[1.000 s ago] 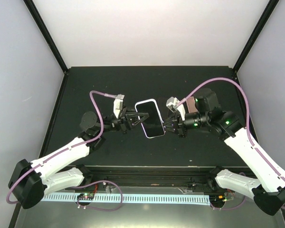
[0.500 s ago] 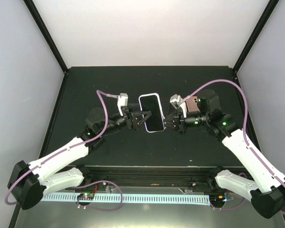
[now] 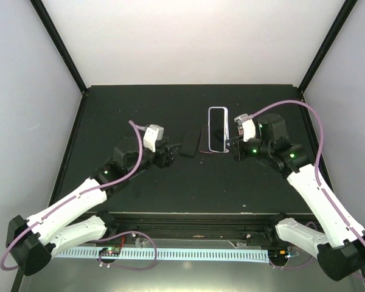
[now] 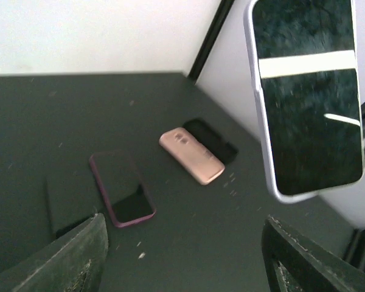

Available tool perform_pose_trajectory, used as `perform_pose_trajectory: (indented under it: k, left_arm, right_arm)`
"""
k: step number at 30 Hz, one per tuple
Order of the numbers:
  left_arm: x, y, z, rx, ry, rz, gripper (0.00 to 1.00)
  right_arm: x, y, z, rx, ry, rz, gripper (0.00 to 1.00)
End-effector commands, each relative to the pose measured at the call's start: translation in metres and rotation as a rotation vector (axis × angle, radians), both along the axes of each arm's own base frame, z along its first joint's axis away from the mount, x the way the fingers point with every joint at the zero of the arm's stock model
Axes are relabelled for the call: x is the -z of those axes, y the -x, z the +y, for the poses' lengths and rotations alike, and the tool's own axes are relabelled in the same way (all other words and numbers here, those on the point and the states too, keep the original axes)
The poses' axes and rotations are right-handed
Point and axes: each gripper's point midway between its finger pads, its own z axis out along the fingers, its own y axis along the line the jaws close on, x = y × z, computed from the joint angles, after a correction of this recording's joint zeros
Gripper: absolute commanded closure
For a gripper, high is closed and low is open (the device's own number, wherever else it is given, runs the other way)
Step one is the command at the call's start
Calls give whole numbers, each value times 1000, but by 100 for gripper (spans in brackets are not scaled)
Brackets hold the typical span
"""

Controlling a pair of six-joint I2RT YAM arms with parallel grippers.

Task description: Take the phone out of the phone case

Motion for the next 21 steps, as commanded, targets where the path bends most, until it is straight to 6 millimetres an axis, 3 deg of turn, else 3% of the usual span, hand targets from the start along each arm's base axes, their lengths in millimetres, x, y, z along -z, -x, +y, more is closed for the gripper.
perform_pose_trajectory:
  k: [1,10,15,21]
  left_arm:
    - [25,-2,0,-15,-176,-6,32]
    - [38,33,-62,115,-373,-228,28]
    - [56,42,-93,151,-411,-255,27]
    - [87,37,-122,120,-454,-241,27]
  right_arm:
    - [30,-16,-33,198,166,129,99]
    - [114,15,-23,116,167,493,99]
    - [142,13,-16,125,155,600,99]
    - [174,4,-22,210,182,669,99]
